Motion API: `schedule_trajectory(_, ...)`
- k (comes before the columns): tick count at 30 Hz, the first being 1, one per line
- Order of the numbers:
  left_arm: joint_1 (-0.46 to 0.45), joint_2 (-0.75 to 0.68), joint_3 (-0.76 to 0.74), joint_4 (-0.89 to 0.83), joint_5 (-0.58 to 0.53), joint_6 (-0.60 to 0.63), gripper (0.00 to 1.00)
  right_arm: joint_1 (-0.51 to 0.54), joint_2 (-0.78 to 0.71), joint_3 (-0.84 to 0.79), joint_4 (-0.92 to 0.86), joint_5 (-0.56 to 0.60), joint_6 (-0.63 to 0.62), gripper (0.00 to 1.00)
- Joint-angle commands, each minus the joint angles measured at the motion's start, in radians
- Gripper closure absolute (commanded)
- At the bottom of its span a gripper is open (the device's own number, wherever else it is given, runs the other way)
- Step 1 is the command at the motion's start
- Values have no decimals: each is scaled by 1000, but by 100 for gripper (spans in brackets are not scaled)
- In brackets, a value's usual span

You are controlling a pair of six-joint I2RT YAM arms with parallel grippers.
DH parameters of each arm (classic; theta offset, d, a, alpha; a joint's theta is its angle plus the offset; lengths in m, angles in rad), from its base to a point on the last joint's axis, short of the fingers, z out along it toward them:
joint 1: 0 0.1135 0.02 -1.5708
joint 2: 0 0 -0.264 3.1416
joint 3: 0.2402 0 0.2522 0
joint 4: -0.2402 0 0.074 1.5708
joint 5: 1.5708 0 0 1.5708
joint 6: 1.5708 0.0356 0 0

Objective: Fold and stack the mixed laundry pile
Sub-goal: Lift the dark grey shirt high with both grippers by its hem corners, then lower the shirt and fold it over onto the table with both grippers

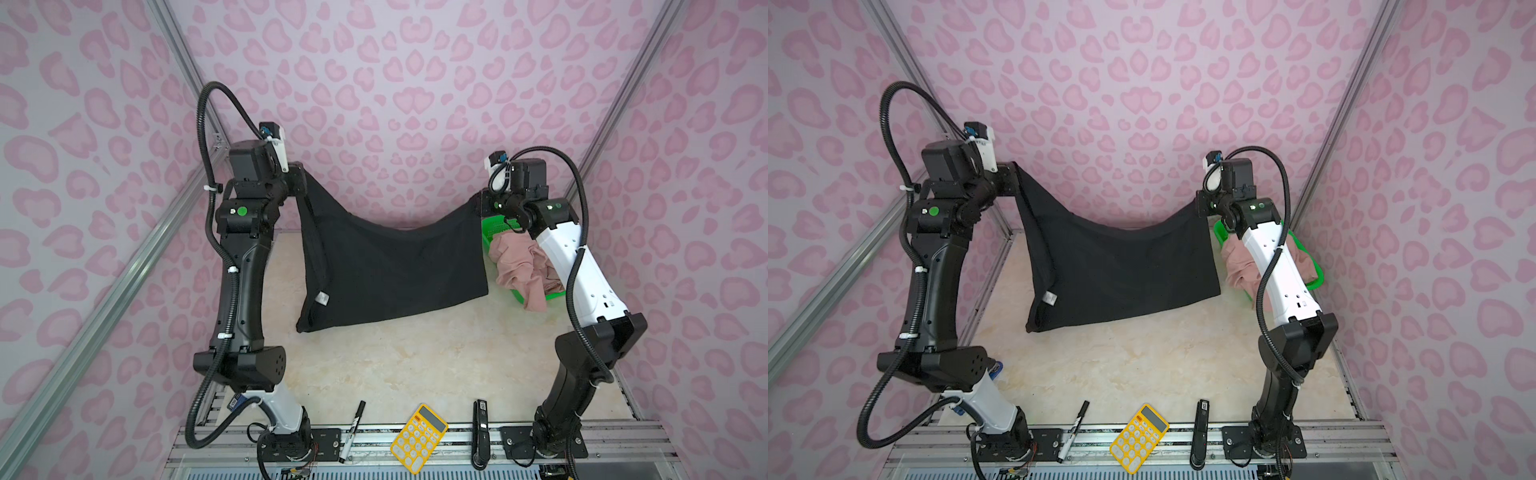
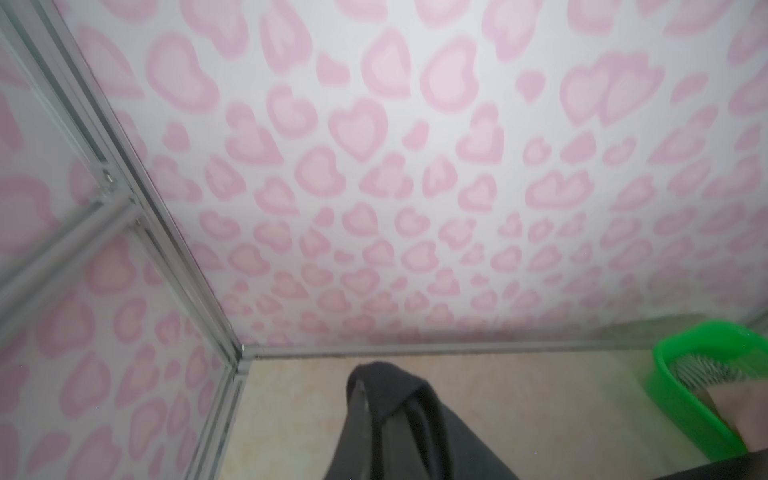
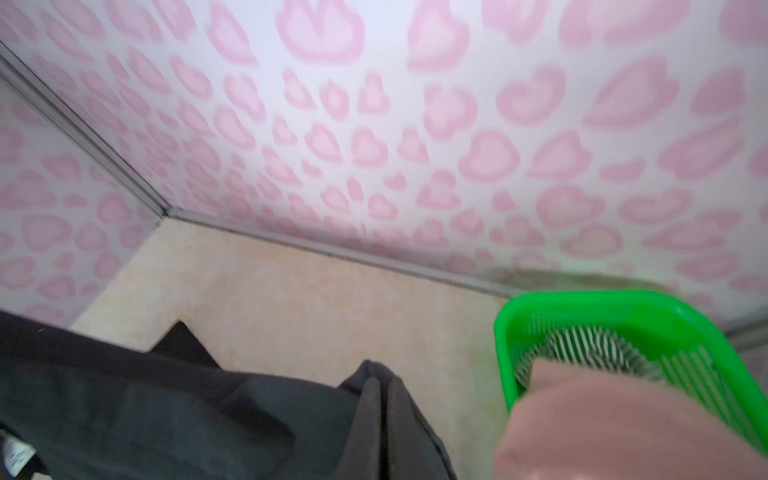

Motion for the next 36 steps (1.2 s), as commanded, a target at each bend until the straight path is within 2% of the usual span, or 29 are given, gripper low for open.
schedule_trajectory(1,38,72,201,71,112,12,97,-1,87,231,18,-55,-41,100)
schedule_trajectory(3,88,26,144,219,195,-39,97,-1,93,308,57,-56,-62,100)
schedule_trajectory(6,133,-69,20,365,290,-61,97,-2,1,196,155,-49,-92,100)
schedule_trajectory(10,136,-206,-149,351,413,18,97,-1,-216,-174,294,-46,-111,100)
schedule_trajectory(15,136,-459,-619,319,595,40,97,14,-436,-627,303,27,-93,100)
schedule_trajectory(18,136,-630,-938,300,672,28,97,33,-547,-883,276,48,-30,100)
schedule_trajectory(22,132,-788,-1223,174,758,2,97,100,-652,-1148,189,145,88,100)
schedule_trajectory(23,126,-804,-1253,121,783,2,97,118,-677,-1203,169,178,122,100)
schedule_trajectory(27,65,-855,-1353,14,756,-74,97,132,-725,-1348,83,237,241,100)
schedule_trajectory(31,46,-849,-1392,-118,680,-88,97,130,-728,-1426,32,265,330,100)
schedule_trajectory(36,36,-820,-1414,-242,664,-127,97,121,-687,-1457,6,266,398,100)
